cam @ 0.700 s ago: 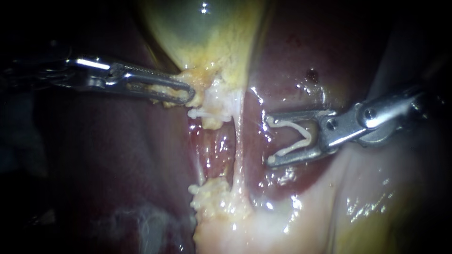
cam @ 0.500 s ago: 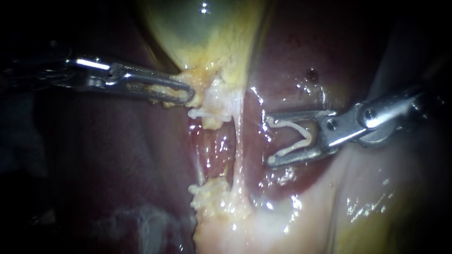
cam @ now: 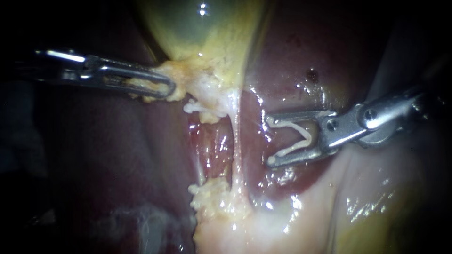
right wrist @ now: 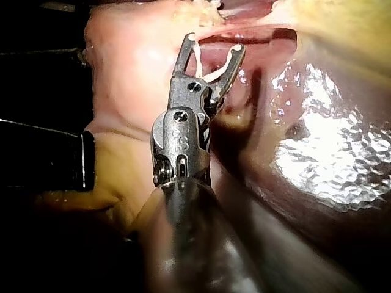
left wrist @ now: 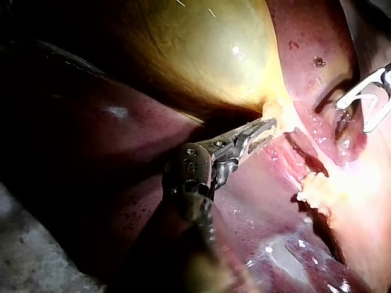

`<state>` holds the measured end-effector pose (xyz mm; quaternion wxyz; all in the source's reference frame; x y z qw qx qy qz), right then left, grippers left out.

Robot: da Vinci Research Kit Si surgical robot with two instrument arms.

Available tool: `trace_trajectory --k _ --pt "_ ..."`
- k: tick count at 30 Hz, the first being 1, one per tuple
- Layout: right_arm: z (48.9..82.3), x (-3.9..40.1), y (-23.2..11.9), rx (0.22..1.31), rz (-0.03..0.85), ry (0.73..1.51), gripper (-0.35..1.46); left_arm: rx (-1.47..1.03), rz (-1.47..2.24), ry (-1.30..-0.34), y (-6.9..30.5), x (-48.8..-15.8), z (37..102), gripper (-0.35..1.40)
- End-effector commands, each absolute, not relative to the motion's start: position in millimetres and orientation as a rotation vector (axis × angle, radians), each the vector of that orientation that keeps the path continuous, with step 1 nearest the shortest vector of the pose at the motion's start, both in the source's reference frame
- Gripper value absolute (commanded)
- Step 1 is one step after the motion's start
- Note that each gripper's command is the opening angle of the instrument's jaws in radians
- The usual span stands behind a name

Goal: Clipping first clip right tube

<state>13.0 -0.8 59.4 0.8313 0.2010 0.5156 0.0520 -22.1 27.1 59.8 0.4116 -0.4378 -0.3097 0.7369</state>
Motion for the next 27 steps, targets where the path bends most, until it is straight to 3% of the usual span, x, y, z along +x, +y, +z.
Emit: trace_trajectory --k 1,9,16,27 --pt "59.4 13.0 -0.8 0.427 0.11 1.094 0.5 -1.109 1.852 -0.776 27.3 -22.1 59.2 -0.35" --pt "59.4 13.0 -0.8 0.43 0.115 1.092 0.5 -1.118 1.851 -0.77 26.9 -22.2 57.4 -0.35" --pt "59.6 13.6 -1.2 0.471 0.174 1.077 0.5 -1.117 1.85 -0.76 26.3 -22.5 57.1 -0.35" --pt "62.8 16.7 -4.4 0.567 0.268 1.045 0.5 -1.117 1.851 -0.768 25.5 -23.2 56.8 -0.35"
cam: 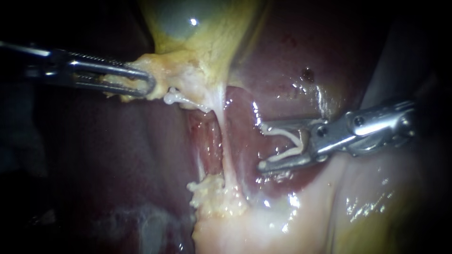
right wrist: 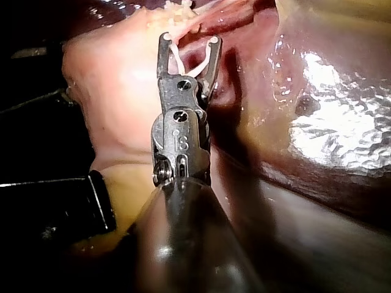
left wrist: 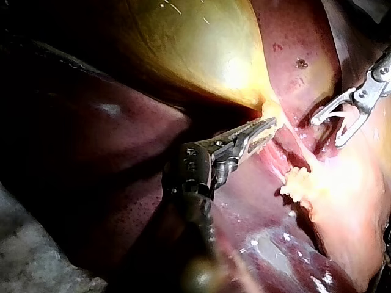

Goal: Clipping first clip right tube

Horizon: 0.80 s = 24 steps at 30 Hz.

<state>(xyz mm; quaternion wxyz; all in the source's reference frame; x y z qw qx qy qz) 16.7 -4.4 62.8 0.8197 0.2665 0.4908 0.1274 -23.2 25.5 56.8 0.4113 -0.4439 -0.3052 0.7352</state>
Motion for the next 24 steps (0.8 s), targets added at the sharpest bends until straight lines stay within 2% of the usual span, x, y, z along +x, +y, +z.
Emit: trace_trajectory --k 1,14,24 --pt "63.2 17.1 -4.7 0.576 0.274 1.042 0.5 -1.117 1.852 -0.771 25.5 -23.2 56.8 -0.35" --pt "66.7 21.2 -5.9 0.657 0.372 1.008 0.5 -1.118 1.853 -0.772 25.3 -23.3 56.9 -0.35" --pt "68.4 23.6 -6.4 0.732 0.423 1.037 0.49 -1.118 1.853 -0.771 25.2 -23.3 57.0 -0.35"
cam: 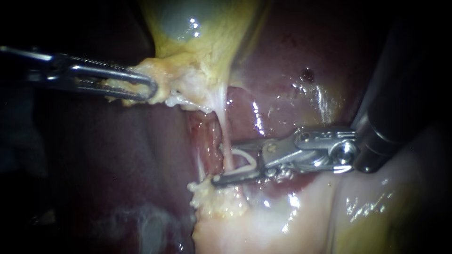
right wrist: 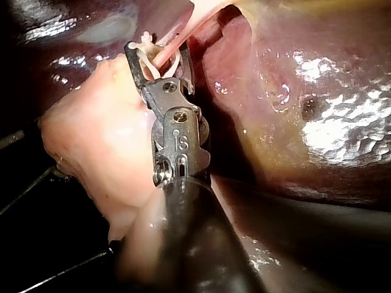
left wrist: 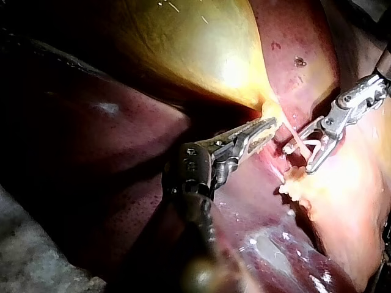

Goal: Clipping first clip right tube

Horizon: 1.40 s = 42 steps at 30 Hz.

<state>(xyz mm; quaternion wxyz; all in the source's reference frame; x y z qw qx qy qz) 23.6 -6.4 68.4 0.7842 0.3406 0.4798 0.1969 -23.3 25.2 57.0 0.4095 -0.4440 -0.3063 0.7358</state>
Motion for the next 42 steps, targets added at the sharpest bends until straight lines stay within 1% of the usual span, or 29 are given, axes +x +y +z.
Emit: trace_trajectory --k 1,4,10,22,26,31,42 --pt "68.5 23.7 -6.5 0.743 0.427 1.043 0.49 -1.118 1.853 -0.771 25.2 -23.3 57.0 -0.35" --pt "68.7 24.1 -6.7 0.779 0.427 1.056 0.48 -1.118 1.853 -0.771 25.2 -23.4 57.0 -0.35" --pt "68.9 24.1 -7.0 0.789 0.409 1.06 0.47 -1.118 1.854 -0.771 25.2 -23.4 57.1 -0.35" --pt "68.2 24.2 -7.4 0.791 0.404 1.054 0.46 -1.118 1.854 -0.77 25.1 -23.4 57.3 -0.35" --pt "67.3 24.3 -7.8 0.795 0.401 1.052 0.46 -1.118 1.854 -0.769 25.1 -23.4 57.3 -0.35" --pt "66.1 24.6 -8.2 0.803 0.401 1.067 0.46 -1.118 1.855 -0.769 25.1 -23.4 57.3 -0.35" --pt "63.2 25.4 -8.6 0.825 0.417 1.141 0.47 -1.119 1.855 -0.77 25.1 -23.4 57.4 -0.35"
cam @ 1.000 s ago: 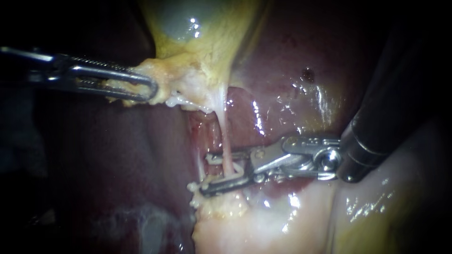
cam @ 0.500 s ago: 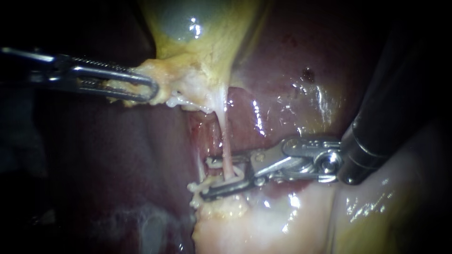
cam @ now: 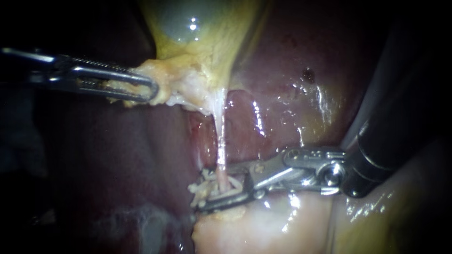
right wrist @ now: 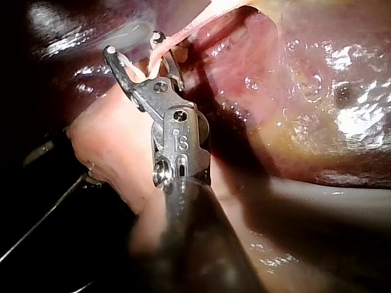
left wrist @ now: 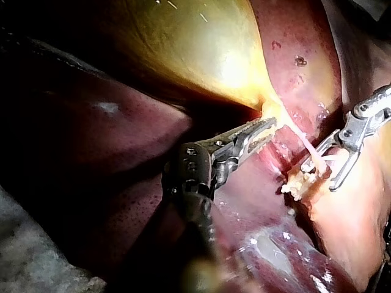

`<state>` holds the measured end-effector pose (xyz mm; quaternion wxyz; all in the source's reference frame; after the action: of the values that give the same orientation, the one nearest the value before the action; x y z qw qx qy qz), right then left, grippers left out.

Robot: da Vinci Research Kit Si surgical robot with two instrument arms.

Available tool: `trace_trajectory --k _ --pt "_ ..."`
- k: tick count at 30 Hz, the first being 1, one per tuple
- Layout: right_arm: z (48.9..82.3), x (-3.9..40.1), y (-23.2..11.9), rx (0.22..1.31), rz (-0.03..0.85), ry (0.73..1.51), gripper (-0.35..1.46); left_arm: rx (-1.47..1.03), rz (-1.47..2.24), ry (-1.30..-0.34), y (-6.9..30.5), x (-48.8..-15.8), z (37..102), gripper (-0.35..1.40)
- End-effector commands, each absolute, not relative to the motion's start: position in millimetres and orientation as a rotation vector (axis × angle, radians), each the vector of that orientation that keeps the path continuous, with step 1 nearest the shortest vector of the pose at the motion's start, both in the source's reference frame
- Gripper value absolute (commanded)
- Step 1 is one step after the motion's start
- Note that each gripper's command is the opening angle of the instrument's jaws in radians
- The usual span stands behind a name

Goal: Clipping first clip right tube

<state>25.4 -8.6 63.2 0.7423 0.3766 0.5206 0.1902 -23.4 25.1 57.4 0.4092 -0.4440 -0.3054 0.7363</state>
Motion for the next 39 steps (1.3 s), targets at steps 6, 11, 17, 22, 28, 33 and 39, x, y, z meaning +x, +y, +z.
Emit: trace_trajectory --k 6,11,17,22,28,33,39 --pt "62.8 25.8 -8.6 0.838 0.429 1.151 0.47 -1.119 1.855 -0.77 25.1 -23.4 57.4 -0.35" --pt "63.0 26.5 -8.5 0.847 0.448 1.149 0.46 -1.119 1.855 -0.769 25.1 -23.4 57.4 -0.35" --pt "63.0 26.8 -8.5 0.865 0.467 1.148 0.44 -1.119 1.855 -0.769 25.1 -23.4 57.4 -0.35" --pt "63.0 26.6 -8.5 0.87 0.47 1.146 0.36 -1.119 1.855 -0.769 25.1 -23.4 57.5 -0.35" --pt "63.1 26.2 -8.5 0.875 0.464 1.146 0.11 -1.119 1.855 -0.768 25.1 -23.4 57.6 -0.35" --pt "63.4 25.9 -8.2 0.877 0.464 1.149 -0.05 -1.119 1.856 -0.768 25.1 -23.4 57.8 -0.35" --pt "63.4 25.2 -8.2 0.973 0.584 1.084 -0.35 -1.119 1.856 -0.768 25.2 -23.4 57.9 -0.35"
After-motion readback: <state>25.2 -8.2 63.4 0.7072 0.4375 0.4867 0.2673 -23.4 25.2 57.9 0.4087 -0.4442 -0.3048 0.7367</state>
